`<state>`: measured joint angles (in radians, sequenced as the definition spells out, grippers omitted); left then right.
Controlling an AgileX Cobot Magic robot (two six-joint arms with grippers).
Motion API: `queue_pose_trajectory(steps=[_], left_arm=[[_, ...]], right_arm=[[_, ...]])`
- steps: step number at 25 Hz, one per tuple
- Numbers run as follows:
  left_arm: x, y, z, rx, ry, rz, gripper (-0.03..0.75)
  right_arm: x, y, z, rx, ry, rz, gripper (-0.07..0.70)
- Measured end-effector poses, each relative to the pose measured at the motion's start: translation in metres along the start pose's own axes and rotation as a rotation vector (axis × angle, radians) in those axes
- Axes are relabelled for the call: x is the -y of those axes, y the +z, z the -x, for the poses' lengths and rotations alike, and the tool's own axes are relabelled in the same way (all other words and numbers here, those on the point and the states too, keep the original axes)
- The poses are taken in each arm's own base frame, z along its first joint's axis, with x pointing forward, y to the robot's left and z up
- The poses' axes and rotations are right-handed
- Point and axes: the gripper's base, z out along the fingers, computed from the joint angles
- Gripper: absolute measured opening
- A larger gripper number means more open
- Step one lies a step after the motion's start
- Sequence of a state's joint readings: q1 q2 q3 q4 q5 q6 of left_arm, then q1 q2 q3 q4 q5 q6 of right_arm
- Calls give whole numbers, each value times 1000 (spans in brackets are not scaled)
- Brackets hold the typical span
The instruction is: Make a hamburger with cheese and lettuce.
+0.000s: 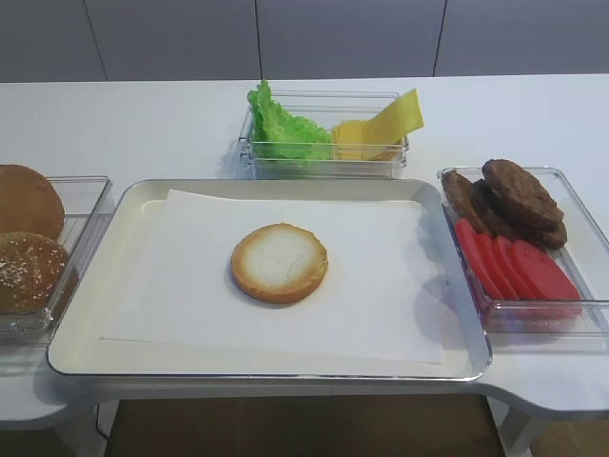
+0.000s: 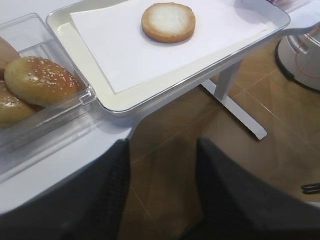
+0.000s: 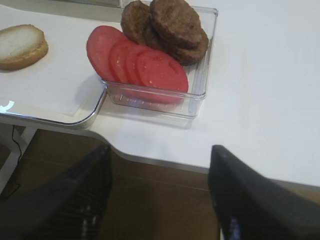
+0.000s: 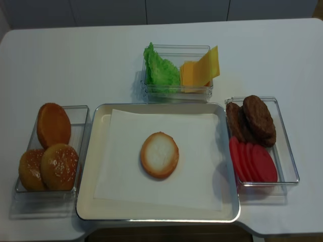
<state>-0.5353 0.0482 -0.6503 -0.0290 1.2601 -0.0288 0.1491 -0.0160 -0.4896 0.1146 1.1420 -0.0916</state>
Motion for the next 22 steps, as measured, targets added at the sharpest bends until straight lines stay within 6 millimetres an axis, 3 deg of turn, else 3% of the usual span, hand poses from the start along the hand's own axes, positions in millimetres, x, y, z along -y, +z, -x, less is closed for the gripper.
queue_pose_trajectory(steps=[7, 22], left_arm=[[1, 17, -18, 3, 42, -20, 324], [2, 29, -24, -13, 92, -45, 324]], right_arm=[[0, 0, 0, 0, 0, 0, 475], [0, 0, 0, 0, -2, 0, 475]])
